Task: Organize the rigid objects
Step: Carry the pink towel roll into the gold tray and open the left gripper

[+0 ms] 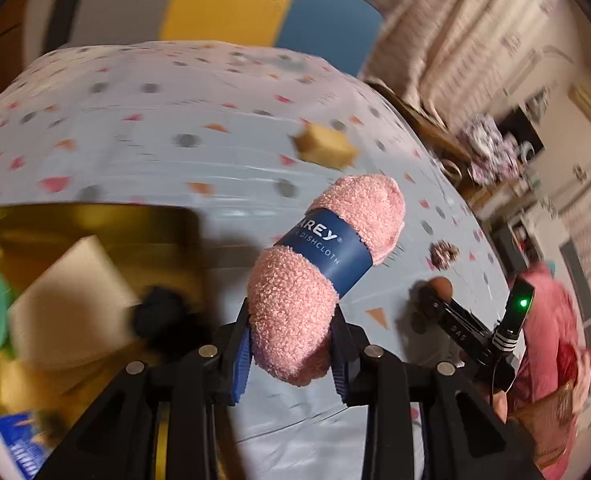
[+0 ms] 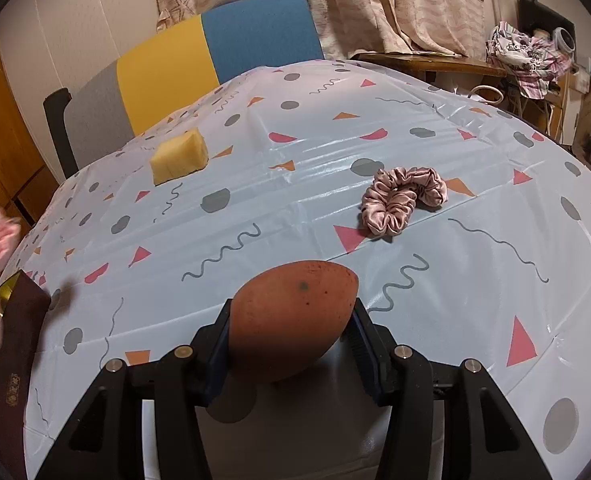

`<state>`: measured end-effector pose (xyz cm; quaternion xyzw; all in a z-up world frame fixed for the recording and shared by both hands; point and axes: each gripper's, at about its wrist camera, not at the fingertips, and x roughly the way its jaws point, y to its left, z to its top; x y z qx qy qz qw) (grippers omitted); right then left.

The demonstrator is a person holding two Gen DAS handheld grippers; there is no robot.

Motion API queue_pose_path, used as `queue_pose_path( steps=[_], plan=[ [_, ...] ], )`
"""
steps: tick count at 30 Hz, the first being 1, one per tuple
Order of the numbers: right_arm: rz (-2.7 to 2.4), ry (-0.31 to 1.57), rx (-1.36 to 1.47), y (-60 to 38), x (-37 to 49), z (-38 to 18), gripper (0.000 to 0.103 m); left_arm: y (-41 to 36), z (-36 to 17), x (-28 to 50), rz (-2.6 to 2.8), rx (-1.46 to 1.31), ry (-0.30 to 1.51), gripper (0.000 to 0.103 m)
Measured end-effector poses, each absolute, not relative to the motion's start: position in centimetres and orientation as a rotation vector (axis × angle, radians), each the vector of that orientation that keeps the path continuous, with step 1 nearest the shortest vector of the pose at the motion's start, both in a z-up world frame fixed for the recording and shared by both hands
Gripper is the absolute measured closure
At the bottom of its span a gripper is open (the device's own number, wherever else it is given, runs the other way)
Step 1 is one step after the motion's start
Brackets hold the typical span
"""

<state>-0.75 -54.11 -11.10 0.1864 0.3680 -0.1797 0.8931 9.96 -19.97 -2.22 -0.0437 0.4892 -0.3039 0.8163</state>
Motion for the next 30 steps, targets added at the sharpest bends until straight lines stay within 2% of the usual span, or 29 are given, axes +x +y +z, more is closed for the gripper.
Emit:
queue_pose_path(
  steps=[10, 30],
  plan=[
    [-0.389, 0.777, 0.355, -53.7, -0.5, -11.0, 0.050, -7.6, -3.9, 12.0, -0.394, -0.243, 1.064, 0.071],
    [-0.429, 0.818, 0.272, -52.7, 0.2, -11.1, 0.050, -4.9, -5.7, 13.1, -0.198, -0.140, 1.041, 0.069]
  ],
)
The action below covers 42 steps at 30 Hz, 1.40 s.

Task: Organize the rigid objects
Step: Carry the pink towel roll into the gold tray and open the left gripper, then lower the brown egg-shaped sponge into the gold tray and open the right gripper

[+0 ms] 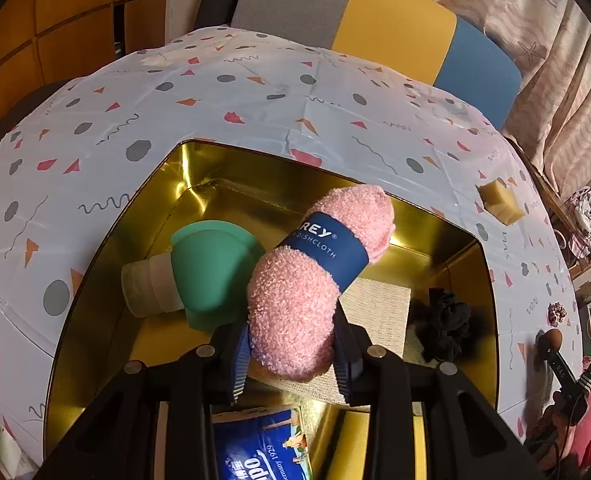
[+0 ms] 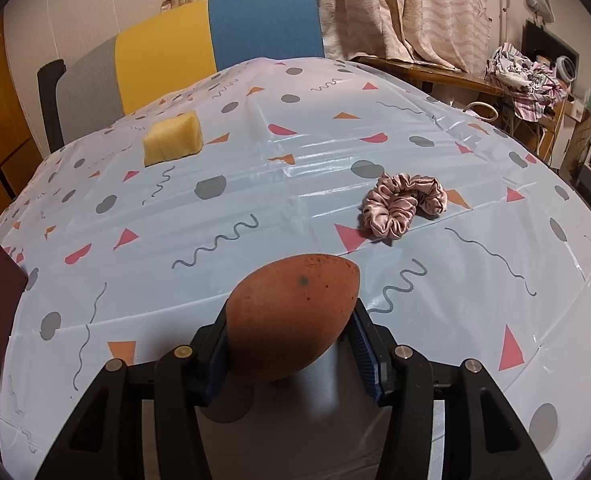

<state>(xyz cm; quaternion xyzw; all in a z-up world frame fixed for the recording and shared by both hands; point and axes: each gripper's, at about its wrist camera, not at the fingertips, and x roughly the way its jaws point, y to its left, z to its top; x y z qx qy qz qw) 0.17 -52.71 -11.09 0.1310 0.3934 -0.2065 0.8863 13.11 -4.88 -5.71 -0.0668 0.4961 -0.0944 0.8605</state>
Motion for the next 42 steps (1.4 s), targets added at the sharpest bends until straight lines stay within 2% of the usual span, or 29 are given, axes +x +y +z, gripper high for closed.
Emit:
queue_pose_path(
  steps=[2, 4, 8, 18, 29, 42],
  plan=[
    [-0.433, 0.822, 0.264, -52.6, 0.2, -11.1, 0.050, -4.9, -5.7, 13.1, -0.198, -0.135, 1.039, 0.068],
    [-0.436, 0.825, 0.259, -52.6, 0.3, -11.1, 0.050, -5.0, -5.4, 13.0, -0.188, -0.126, 1.033, 0.062],
    [-0.439, 0.828, 0.253, -52.5, 0.3, -11.1, 0.050, -4.9, -4.4, 12.6, -0.193, -0.132, 1.001, 0.056],
    [-0.456, 0.828, 0.228, -52.1, 0.3, -11.0, 0.051, -4.3, -2.7, 11.3, -0.200, -0.111, 0.954, 0.056],
    [-0.367, 0.744, 0.215, -50.1, -1.6, -8.7, 0.053, -3.3, -2.7, 6.9, -0.327, -0.090, 0.955, 0.056],
    [-0.048, 0.765, 0.254, -39.4, -0.6, -4.2, 0.053, -4.3, -2.7, 4.1, -0.452, -0.049, 0.968, 0.055]
  ],
)
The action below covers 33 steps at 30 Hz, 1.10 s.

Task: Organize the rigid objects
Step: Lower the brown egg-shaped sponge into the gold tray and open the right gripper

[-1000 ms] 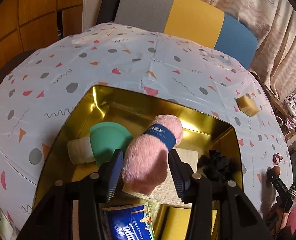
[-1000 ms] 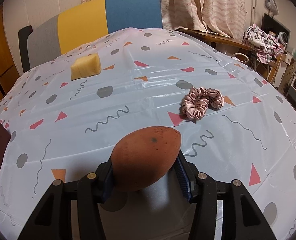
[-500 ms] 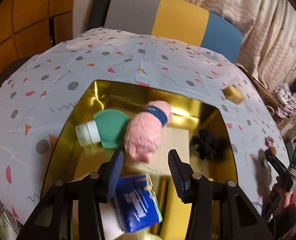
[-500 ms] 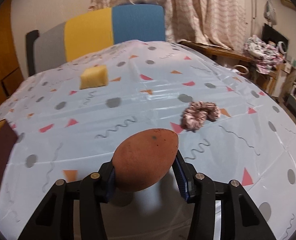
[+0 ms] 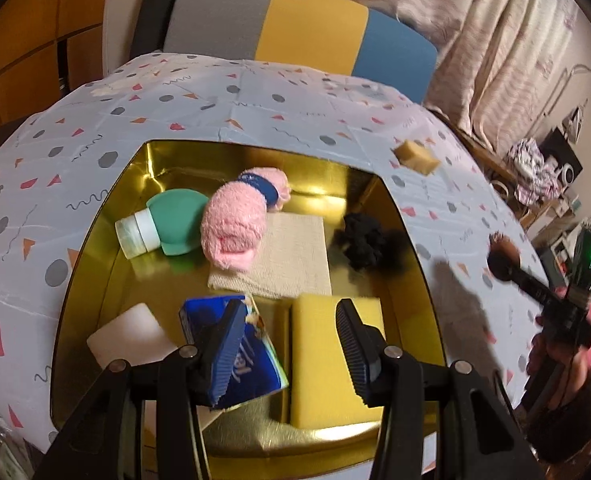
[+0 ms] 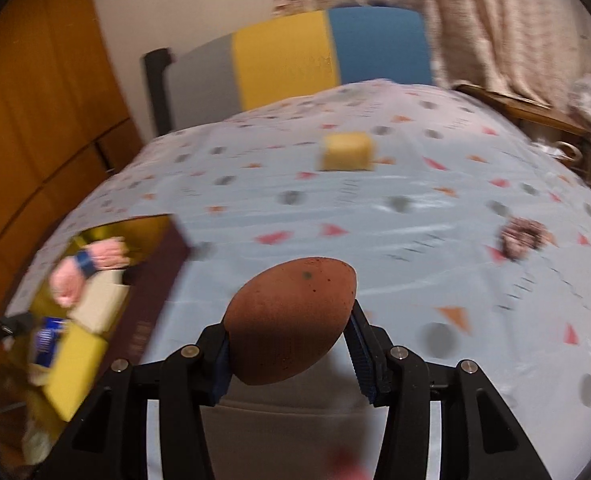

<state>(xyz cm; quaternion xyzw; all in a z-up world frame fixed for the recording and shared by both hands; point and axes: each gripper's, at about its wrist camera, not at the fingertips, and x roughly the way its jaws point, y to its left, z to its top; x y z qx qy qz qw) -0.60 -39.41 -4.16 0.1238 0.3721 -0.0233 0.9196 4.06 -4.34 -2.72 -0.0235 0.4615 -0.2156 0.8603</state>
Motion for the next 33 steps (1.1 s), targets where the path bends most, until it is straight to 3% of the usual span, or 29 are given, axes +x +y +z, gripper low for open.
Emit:
queue_pose_path(
  steps=[10, 20, 25, 27, 29, 33],
  plan=[
    [0.156, 0.813, 0.156, -27.4, 7.1, -1.8, 0.053, -0.9, -2.1, 2.6, -0.423, -0.035, 0.934, 0.055],
    [0.138, 0.953, 0.106, -22.8, 14.3, -4.7, 0.052, 3.9, -2.0, 2.5, -0.351, -0.103, 0.940, 0.055],
    [0.100, 0.964, 0.117, -23.3, 15.2, -5.4, 0.043, 4.4, -2.3, 2.4, -0.342, -0.119, 0.954, 0.055],
    [0.104, 0.926, 0.160, -23.9, 14.7, -4.7, 0.030, 4.3, -2.3, 2.4, -0.347, -0.120, 0.956, 0.056],
    [0.111, 0.872, 0.200, -24.6, 13.7, -3.6, 0.024, 3.9, -2.4, 2.4, -0.351, -0.119, 0.958, 0.055],
    [0.108, 0.777, 0.222, -26.0, 11.1, -0.8, 0.023, 2.9, -2.4, 2.4, -0.377, -0.116, 0.966, 0.055]
  ],
)
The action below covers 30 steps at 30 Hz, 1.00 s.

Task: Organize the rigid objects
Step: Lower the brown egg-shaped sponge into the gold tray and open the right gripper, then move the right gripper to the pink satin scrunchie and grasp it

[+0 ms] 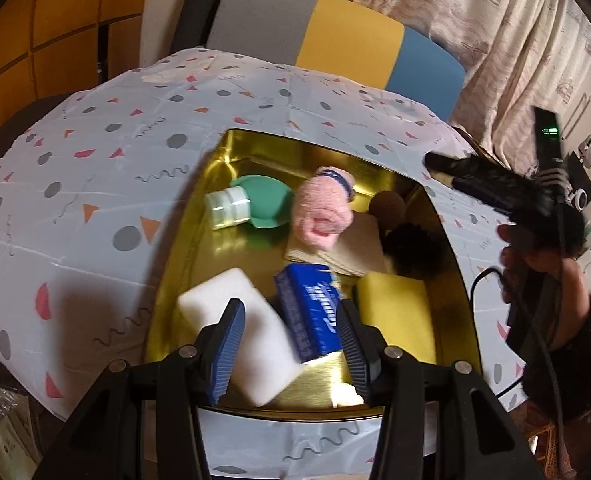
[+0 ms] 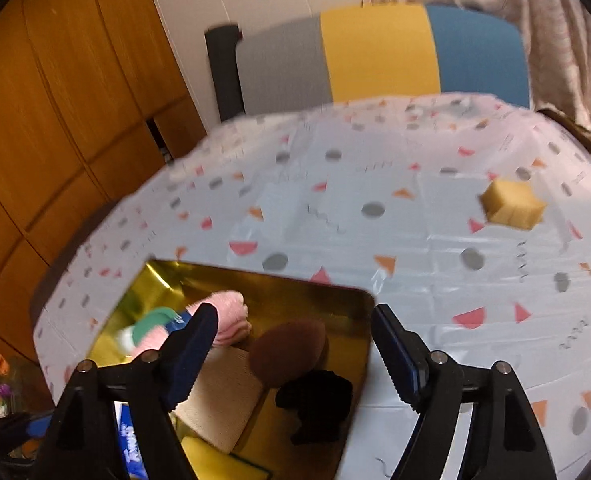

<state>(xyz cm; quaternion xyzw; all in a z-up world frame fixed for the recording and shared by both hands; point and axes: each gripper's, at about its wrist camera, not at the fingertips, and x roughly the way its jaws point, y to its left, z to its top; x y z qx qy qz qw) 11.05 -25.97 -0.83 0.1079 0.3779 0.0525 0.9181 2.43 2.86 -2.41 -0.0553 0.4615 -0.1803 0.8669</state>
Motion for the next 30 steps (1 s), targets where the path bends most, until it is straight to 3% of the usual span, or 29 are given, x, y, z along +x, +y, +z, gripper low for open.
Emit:
queue_pose_path(
  steps=[7, 30],
  plan=[
    [0.074, 0.735, 0.209, -28.7, 5.8, 0.7, 0.019, 0.4, -2.2, 2.1, -0.400, -0.077, 0.975, 0.055],
    [-0.286, 0.897, 0.246, -40.1, -5.1, -6.1, 0.019, -10.9, -0.6, 0.0, -0.429, 0.172, 0.902, 0.055]
  ],
)
